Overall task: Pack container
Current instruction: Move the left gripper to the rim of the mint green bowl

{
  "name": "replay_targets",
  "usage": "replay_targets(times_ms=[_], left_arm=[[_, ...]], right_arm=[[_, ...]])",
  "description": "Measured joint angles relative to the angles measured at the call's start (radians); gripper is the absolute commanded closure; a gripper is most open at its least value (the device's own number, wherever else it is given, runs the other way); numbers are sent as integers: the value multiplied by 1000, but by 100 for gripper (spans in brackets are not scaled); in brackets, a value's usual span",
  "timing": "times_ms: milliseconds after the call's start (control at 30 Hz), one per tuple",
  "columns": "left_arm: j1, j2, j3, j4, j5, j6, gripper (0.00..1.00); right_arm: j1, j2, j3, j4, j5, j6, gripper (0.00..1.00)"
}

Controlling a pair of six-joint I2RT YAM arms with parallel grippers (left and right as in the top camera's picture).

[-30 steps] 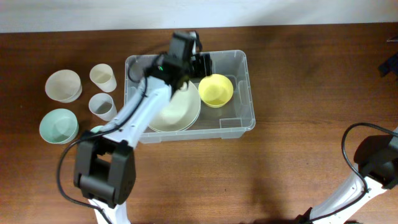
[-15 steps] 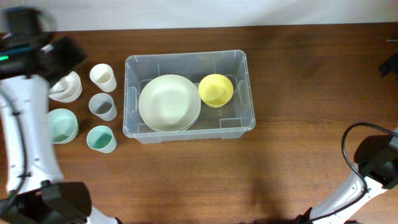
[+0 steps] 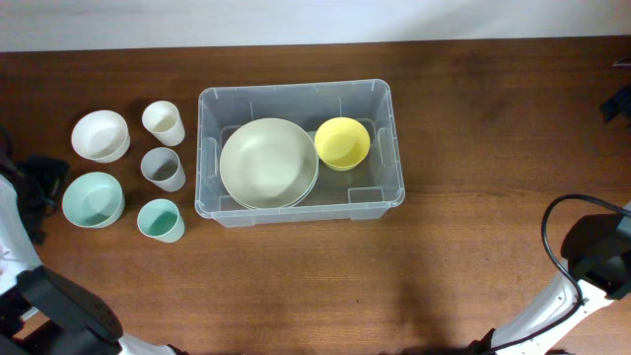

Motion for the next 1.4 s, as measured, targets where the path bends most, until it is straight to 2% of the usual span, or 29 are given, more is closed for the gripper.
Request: replay_targets(times_ms=[333,433,867,900,1000,1133,1233,1300,1367,1400], left_arm=[[13,0,-239,207,22,-14,1],[13,0,-276,243,23,-14,11],[13,22,-334,343,16,-18,11],[13,30,-335,346,14,-18,16],[13,61,-335,349,14,-19,17],[13,103,-335,349,13,-21,27],[13,118,-336,349,13,-19,39],[13,121,-337,353,13,-22,52],[13,121,-337,357,13,-25,73],[13,121,-337,358,13,-24,78]], right_arm=[[0,0,0,0,0,0,1],[0,0,0,0,0,0,1],[0,0,0,0,0,0,1],[0,0,0,0,0,0,1],[0,0,0,0,0,0,1],[0,0,0,0,0,0,1],[0,0,0,0,0,0,1],[0,0,0,0,0,0,1],[0,0,0,0,0,0,1],[0,0,0,0,0,0,1]])
